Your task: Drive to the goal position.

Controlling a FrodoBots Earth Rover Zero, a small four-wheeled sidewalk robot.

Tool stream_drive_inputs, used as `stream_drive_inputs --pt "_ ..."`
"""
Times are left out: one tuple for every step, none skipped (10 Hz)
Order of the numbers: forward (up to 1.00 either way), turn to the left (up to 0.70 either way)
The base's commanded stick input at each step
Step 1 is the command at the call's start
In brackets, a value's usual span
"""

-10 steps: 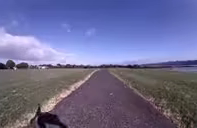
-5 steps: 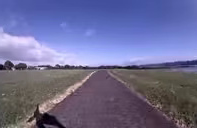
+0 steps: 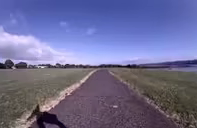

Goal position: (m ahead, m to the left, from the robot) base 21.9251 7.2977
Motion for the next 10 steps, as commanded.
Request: stream_drive_inputs --pt "0.70 0.00" --pt "0.70 0.00" --pt "0.70 0.00" --pt "0.70 0.00" --pt "0.70 0.00" --pt "0.70 -0.02" --pt "0.70 -0.05" --pt "0.70 -0.14" --pt "0.70 -0.14" --pt "0.70 -0.14"
